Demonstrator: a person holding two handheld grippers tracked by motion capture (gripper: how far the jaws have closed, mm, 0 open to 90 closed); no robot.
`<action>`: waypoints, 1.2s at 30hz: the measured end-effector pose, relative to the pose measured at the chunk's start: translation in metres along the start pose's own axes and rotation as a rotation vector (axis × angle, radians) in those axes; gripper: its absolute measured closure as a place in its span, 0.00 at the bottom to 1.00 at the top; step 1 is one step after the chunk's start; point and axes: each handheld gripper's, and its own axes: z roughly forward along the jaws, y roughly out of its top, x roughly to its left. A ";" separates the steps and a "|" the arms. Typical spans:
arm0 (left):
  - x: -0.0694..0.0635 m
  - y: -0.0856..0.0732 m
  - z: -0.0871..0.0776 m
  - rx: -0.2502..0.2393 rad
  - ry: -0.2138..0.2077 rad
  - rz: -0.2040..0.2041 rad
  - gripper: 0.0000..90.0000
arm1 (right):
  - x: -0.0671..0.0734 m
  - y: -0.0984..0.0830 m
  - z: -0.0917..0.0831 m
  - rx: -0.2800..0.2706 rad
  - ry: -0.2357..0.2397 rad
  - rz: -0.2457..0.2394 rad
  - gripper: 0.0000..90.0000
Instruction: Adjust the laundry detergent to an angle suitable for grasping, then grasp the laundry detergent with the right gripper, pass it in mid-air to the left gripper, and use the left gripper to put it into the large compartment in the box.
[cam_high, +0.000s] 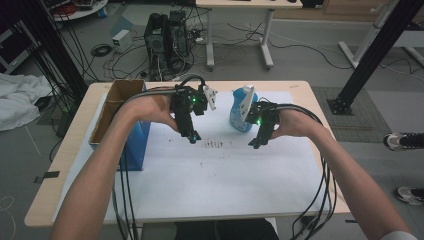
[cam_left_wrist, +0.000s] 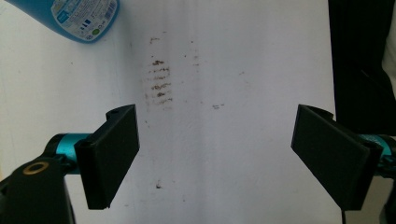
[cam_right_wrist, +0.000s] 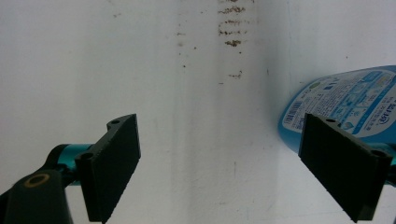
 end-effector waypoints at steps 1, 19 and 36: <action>0.000 0.000 0.000 0.000 0.000 0.000 0.17 | 0.000 0.000 0.000 -0.002 -0.003 0.000 0.13; -0.001 0.002 0.000 -0.014 -0.007 -0.012 0.17 | 0.001 -0.001 -0.001 -0.004 -0.026 0.016 0.13; -0.005 0.002 -0.003 -0.008 0.006 -0.004 0.17 | 0.004 0.000 -0.003 -0.004 -0.044 0.008 0.13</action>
